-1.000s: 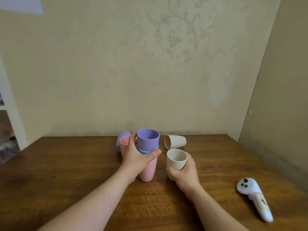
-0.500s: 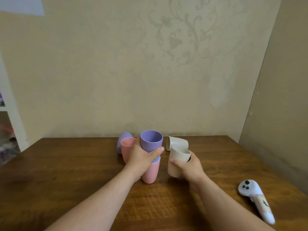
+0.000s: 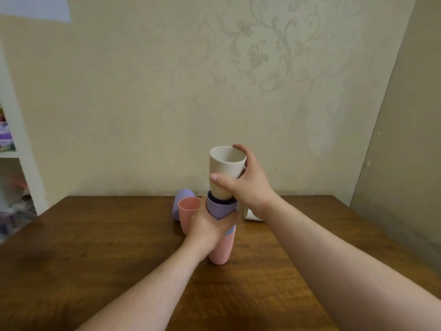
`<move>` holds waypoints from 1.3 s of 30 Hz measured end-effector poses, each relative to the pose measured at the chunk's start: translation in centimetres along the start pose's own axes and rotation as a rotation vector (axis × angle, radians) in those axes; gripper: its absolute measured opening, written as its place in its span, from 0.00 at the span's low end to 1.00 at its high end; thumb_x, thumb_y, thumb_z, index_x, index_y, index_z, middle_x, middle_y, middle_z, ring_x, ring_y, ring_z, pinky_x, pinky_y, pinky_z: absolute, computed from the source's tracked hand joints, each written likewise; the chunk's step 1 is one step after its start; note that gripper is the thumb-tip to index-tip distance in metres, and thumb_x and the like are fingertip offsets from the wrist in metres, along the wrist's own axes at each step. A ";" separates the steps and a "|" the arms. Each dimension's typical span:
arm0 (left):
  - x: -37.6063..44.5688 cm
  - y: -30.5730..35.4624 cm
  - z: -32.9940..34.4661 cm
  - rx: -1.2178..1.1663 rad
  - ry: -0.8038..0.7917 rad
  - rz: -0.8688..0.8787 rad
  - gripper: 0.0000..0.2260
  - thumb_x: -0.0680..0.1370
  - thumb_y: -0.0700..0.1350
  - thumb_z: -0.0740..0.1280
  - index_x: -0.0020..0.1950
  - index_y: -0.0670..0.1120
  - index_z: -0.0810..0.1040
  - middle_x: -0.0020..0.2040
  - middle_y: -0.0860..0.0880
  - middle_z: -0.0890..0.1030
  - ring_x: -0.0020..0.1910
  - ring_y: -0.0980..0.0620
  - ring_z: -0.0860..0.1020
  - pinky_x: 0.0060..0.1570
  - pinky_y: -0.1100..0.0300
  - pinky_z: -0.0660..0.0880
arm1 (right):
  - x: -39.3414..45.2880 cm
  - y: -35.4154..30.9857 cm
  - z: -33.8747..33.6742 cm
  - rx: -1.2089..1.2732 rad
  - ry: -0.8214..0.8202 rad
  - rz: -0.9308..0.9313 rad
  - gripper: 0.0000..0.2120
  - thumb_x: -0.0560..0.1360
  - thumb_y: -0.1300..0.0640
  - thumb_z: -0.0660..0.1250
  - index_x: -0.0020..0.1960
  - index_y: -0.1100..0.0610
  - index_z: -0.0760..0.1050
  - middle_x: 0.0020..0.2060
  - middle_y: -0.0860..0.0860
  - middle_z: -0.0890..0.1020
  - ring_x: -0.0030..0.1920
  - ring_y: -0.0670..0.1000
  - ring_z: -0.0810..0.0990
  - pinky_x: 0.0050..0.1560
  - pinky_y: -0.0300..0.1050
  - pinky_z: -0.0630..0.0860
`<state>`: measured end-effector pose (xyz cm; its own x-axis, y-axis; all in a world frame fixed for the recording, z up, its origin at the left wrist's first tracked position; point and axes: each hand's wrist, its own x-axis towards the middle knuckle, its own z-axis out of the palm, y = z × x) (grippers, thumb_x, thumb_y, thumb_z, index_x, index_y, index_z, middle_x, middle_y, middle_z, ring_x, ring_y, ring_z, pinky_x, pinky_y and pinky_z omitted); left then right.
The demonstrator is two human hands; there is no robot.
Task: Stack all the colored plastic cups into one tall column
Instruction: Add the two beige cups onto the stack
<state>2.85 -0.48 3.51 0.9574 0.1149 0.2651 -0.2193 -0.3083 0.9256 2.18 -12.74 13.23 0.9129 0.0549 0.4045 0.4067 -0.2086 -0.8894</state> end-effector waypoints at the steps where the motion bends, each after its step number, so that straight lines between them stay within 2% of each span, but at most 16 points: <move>1: -0.1 0.0 0.2 0.002 0.006 0.007 0.26 0.65 0.62 0.78 0.61 0.59 0.77 0.52 0.58 0.86 0.54 0.57 0.85 0.56 0.51 0.85 | -0.3 0.9 0.3 -0.040 -0.020 0.011 0.47 0.67 0.49 0.86 0.78 0.42 0.65 0.60 0.47 0.83 0.59 0.49 0.85 0.60 0.51 0.86; 4: 0.1 -0.4 0.7 0.003 -0.009 0.016 0.26 0.64 0.59 0.77 0.61 0.59 0.78 0.52 0.56 0.87 0.53 0.55 0.86 0.54 0.46 0.87 | -1.3 2.8 0.3 -0.126 -0.055 0.034 0.46 0.67 0.45 0.85 0.78 0.41 0.64 0.62 0.45 0.83 0.61 0.48 0.84 0.62 0.50 0.84; 9: 0.0 0.3 0.5 -0.039 -0.004 0.053 0.26 0.66 0.54 0.79 0.64 0.57 0.80 0.54 0.57 0.88 0.53 0.57 0.87 0.52 0.49 0.88 | -1.9 4.2 0.0 0.072 -0.106 0.067 0.41 0.73 0.50 0.83 0.77 0.38 0.62 0.66 0.45 0.82 0.64 0.46 0.84 0.59 0.43 0.82; 11: 0.1 0.2 0.7 -0.057 0.002 0.061 0.23 0.69 0.50 0.81 0.63 0.55 0.81 0.53 0.55 0.88 0.52 0.56 0.87 0.52 0.50 0.88 | -1.7 4.3 -0.4 0.101 -0.158 0.086 0.40 0.73 0.47 0.80 0.78 0.39 0.63 0.67 0.43 0.82 0.65 0.43 0.83 0.60 0.41 0.81; 13: 0.0 0.0 0.8 -0.086 0.020 0.043 0.23 0.70 0.51 0.83 0.62 0.53 0.80 0.52 0.55 0.87 0.52 0.56 0.86 0.52 0.54 0.85 | -1.3 4.3 -1.4 0.148 -0.192 0.110 0.33 0.75 0.39 0.71 0.78 0.42 0.67 0.66 0.41 0.82 0.64 0.40 0.82 0.57 0.36 0.80; 16: -0.2 -0.4 0.7 -0.140 0.040 0.014 0.32 0.64 0.59 0.84 0.64 0.52 0.80 0.55 0.56 0.87 0.54 0.57 0.85 0.57 0.55 0.83 | 0.2 5.3 -3.6 0.133 0.017 0.153 0.30 0.78 0.33 0.59 0.76 0.43 0.74 0.68 0.45 0.80 0.71 0.50 0.77 0.68 0.48 0.73; 18: -0.2 -0.6 0.7 -0.132 0.041 0.006 0.32 0.66 0.58 0.84 0.66 0.52 0.79 0.56 0.57 0.87 0.56 0.57 0.85 0.58 0.54 0.83 | 1.4 7.0 -5.1 -0.140 0.129 0.164 0.26 0.82 0.44 0.61 0.79 0.46 0.72 0.76 0.48 0.75 0.78 0.54 0.70 0.76 0.52 0.67; 19: -0.1 -0.7 0.7 -0.130 0.042 0.003 0.30 0.67 0.55 0.85 0.66 0.51 0.79 0.56 0.57 0.87 0.56 0.58 0.85 0.59 0.54 0.83 | 1.8 8.2 -5.7 -0.378 0.090 0.184 0.28 0.82 0.49 0.64 0.82 0.46 0.68 0.80 0.50 0.69 0.81 0.56 0.65 0.79 0.55 0.65; 21: -0.1 -0.7 0.7 -0.142 0.040 0.005 0.27 0.70 0.51 0.85 0.65 0.52 0.79 0.56 0.57 0.87 0.55 0.58 0.85 0.58 0.54 0.84 | 1.7 10.6 -6.3 -0.858 -0.181 0.295 0.38 0.79 0.52 0.67 0.86 0.40 0.55 0.86 0.51 0.54 0.85 0.61 0.53 0.82 0.62 0.61; 23: -0.2 -0.6 0.7 -0.143 0.031 0.006 0.26 0.70 0.51 0.85 0.65 0.52 0.79 0.56 0.56 0.87 0.55 0.57 0.86 0.58 0.54 0.84 | 1.0 12.3 -6.4 -1.144 -0.394 0.404 0.47 0.78 0.51 0.69 0.85 0.36 0.44 0.87 0.50 0.45 0.85 0.65 0.48 0.81 0.69 0.56; 25: -0.2 -0.6 0.7 -0.145 0.026 0.000 0.27 0.70 0.52 0.85 0.65 0.53 0.79 0.56 0.57 0.87 0.56 0.57 0.85 0.59 0.53 0.85 | 0.7 13.2 -6.1 -1.244 -0.397 0.394 0.48 0.78 0.49 0.72 0.85 0.35 0.43 0.86 0.53 0.51 0.83 0.66 0.55 0.80 0.74 0.57; 28: -0.3 -0.6 0.7 -0.145 0.032 -0.001 0.25 0.70 0.51 0.85 0.62 0.55 0.79 0.56 0.57 0.86 0.55 0.57 0.85 0.58 0.54 0.84 | 0.9 12.7 -5.2 -1.366 -0.334 0.267 0.43 0.77 0.46 0.74 0.82 0.36 0.50 0.78 0.55 0.64 0.74 0.69 0.69 0.74 0.74 0.67; 31: -0.3 -0.4 0.7 -0.135 0.033 -0.006 0.23 0.71 0.50 0.85 0.60 0.56 0.78 0.55 0.58 0.85 0.54 0.60 0.84 0.57 0.55 0.84 | 0.7 12.3 -5.3 -1.448 -0.344 0.245 0.41 0.78 0.51 0.73 0.81 0.37 0.53 0.74 0.56 0.65 0.70 0.67 0.71 0.64 0.63 0.78; 34: -0.4 -0.2 0.7 -0.121 0.036 -0.008 0.26 0.71 0.51 0.85 0.65 0.53 0.79 0.56 0.57 0.85 0.56 0.58 0.84 0.59 0.53 0.84 | 0.1 12.3 -6.1 -1.478 -0.324 0.212 0.42 0.79 0.51 0.74 0.83 0.39 0.52 0.77 0.53 0.68 0.70 0.66 0.71 0.63 0.60 0.78; 36: -0.4 -0.1 0.7 -0.116 0.038 -0.016 0.27 0.71 0.51 0.85 0.66 0.52 0.78 0.56 0.56 0.85 0.56 0.57 0.84 0.59 0.53 0.84 | -0.1 12.3 -6.5 -1.444 -0.326 0.201 0.41 0.77 0.48 0.74 0.82 0.39 0.53 0.76 0.52 0.72 0.71 0.66 0.72 0.65 0.61 0.78; 39: -0.5 -0.1 0.6 -0.119 0.040 -0.023 0.27 0.71 0.52 0.85 0.65 0.52 0.79 0.56 0.55 0.86 0.56 0.55 0.85 0.58 0.52 0.85 | -0.5 12.3 -6.8 -1.125 -0.190 0.246 0.42 0.73 0.42 0.77 0.80 0.41 0.59 0.73 0.51 0.74 0.69 0.63 0.76 0.64 0.59 0.80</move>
<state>2.51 -1.07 3.14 0.9547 0.1588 0.2515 -0.2201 -0.1914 0.9565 6.50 -21.95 3.52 0.9921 0.0183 0.1242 0.0443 -0.9766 -0.2104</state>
